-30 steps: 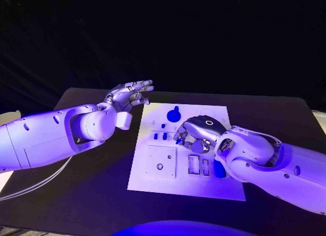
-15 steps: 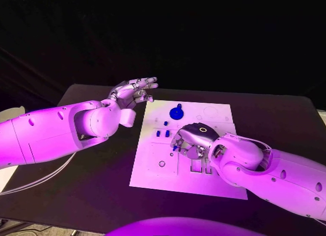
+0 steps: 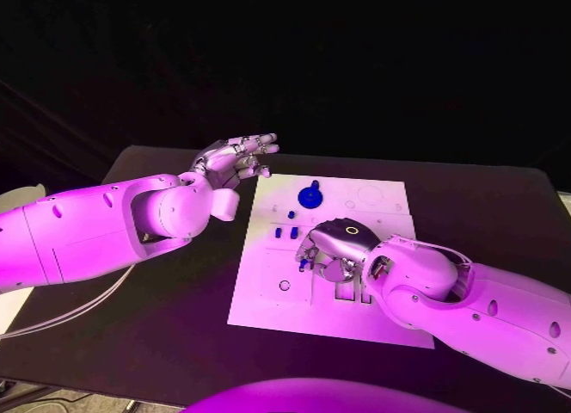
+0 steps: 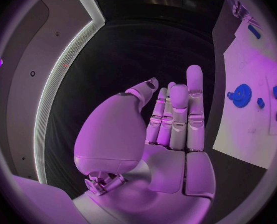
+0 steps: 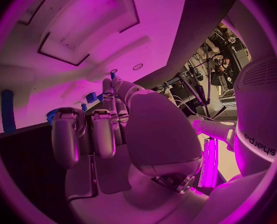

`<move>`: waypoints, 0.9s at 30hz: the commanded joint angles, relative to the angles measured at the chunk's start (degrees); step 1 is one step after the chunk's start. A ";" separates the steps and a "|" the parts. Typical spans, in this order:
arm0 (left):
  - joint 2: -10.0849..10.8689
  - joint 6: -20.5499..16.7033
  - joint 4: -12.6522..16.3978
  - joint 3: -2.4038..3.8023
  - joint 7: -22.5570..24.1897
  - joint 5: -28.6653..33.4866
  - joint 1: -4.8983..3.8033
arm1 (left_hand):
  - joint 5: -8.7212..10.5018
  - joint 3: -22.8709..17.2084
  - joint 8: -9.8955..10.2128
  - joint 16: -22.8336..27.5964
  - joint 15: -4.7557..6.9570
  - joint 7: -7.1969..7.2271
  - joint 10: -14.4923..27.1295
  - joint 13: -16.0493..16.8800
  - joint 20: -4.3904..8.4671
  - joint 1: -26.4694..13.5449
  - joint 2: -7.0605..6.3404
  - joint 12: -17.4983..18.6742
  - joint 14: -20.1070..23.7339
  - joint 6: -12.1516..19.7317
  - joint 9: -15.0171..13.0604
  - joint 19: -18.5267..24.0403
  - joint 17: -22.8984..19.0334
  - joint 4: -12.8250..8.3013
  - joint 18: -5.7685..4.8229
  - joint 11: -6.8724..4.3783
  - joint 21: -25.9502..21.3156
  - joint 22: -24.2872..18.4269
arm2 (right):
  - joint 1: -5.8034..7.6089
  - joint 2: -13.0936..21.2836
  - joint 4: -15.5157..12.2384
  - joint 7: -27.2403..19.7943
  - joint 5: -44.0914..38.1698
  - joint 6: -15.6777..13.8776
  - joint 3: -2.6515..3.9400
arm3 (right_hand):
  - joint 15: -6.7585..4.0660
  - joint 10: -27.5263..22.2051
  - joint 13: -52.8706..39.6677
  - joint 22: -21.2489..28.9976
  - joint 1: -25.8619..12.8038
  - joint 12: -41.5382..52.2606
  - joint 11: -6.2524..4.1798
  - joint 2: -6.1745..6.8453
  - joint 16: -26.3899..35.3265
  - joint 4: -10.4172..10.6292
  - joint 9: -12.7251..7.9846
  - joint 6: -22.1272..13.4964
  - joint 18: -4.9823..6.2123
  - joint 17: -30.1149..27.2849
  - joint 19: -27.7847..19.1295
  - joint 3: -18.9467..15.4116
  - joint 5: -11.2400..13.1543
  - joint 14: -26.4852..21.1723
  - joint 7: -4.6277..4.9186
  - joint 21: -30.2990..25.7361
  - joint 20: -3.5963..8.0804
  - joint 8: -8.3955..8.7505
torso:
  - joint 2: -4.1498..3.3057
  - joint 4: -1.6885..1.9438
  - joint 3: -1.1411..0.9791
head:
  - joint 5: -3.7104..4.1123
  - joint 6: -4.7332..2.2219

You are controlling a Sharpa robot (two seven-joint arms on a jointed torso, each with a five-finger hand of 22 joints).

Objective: Assemble the parts on the task board

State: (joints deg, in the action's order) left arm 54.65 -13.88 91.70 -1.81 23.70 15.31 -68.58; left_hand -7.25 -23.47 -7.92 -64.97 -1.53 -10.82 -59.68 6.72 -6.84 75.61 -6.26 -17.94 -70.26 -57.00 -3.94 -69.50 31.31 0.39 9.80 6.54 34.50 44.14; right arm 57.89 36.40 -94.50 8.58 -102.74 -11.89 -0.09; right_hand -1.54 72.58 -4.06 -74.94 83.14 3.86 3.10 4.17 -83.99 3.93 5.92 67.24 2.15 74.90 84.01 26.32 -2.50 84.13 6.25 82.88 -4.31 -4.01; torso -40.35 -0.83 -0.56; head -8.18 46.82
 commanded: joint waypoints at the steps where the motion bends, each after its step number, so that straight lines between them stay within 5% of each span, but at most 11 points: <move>1: -0.10 1.15 0.07 0.03 0.17 0.06 -0.03 | 0.15 -0.10 -0.27 -0.25 -0.02 -0.02 0.50 0.06 -0.25 -0.07 0.33 -0.11 0.47 0.30 0.06 -0.10 -0.09 -0.30 0.57 -0.02 -0.39 -0.05 | -0.09 -0.05 -0.13 -0.62 -0.82 1.19 -0.02 | 0.22 -0.44 0.07 -3.64 -0.29 -0.30 -0.02 0.07 0.15 -0.37 0.06 0.23 0.51 5.53 0.76 -0.05 -0.38 4.16 0.44 -0.19 -0.16 -0.24 | 0.00 0.00 0.02 | -0.07 0.05; 27: -0.16 1.44 -0.04 0.03 -0.11 0.04 -0.03 | 0.15 -0.01 -0.32 -0.27 -0.05 -0.06 0.68 0.09 -0.28 -0.12 0.33 -0.30 0.55 0.40 0.05 -0.09 -0.22 -0.35 0.57 0.01 -0.44 -0.08 | -0.30 -1.25 1.28 0.66 -2.20 3.66 -0.47 | 0.33 -0.47 0.11 -3.44 -0.52 -0.29 0.10 0.15 0.28 -0.44 0.08 0.21 0.55 5.32 0.66 -0.08 -0.38 4.11 0.56 -0.32 -0.24 -0.17 | -0.01 0.01 0.04 | 0.12 0.36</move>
State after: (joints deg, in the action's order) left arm 54.61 -13.63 91.59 -1.81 23.44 15.30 -68.58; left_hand -7.25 -23.47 -7.92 -64.97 -1.68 -10.82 -59.27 6.76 -6.84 75.61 -6.26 -17.94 -70.11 -57.00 -3.95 -69.49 31.14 0.39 9.80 6.54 34.27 44.15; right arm 57.74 35.23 -93.44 8.57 -103.54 -9.87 -0.46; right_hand -1.54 72.58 -4.04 -74.92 83.07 3.93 3.10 4.25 -83.99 3.78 5.92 67.06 2.15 74.94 84.00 26.16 -2.69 84.13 6.43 82.88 -4.31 -3.89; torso -40.39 -0.82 -0.54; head -8.02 47.12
